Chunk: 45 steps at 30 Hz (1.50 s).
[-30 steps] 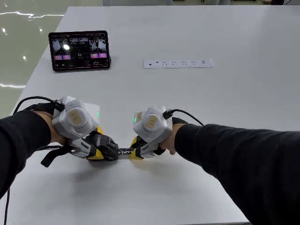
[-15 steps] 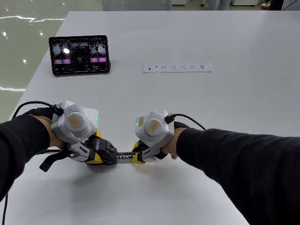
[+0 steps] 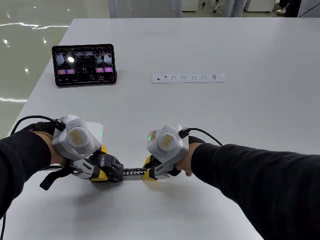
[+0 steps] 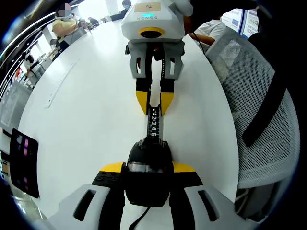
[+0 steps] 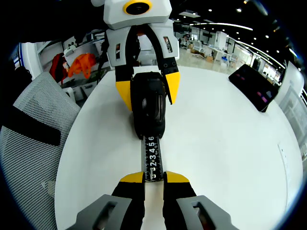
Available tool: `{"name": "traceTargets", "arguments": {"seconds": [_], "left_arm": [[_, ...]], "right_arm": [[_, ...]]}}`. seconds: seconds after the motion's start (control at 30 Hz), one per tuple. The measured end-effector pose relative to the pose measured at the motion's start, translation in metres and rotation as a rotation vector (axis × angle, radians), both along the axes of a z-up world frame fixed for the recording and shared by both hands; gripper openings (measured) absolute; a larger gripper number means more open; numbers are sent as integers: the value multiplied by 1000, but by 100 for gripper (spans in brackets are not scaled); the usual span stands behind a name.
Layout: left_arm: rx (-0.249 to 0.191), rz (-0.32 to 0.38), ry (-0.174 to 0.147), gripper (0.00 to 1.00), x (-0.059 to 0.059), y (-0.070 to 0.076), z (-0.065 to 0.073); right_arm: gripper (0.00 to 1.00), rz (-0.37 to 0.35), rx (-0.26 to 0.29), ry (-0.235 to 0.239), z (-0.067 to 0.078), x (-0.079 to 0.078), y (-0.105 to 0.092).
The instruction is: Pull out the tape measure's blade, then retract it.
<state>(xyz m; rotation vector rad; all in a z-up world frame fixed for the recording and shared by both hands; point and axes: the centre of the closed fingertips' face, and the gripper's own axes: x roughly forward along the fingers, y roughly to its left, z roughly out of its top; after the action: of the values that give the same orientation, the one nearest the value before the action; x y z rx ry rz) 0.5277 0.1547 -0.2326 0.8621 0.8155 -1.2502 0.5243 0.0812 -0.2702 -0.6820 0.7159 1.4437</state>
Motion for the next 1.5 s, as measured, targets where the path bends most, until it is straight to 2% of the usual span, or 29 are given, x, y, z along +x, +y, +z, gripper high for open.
{"name": "traceTargets", "arguments": {"seconds": [1.5], "left_arm": [[15, 0, 10, 30, 1, 0, 0]], "right_arm": [[10, -38, -12, 2, 0, 1, -32]]}}
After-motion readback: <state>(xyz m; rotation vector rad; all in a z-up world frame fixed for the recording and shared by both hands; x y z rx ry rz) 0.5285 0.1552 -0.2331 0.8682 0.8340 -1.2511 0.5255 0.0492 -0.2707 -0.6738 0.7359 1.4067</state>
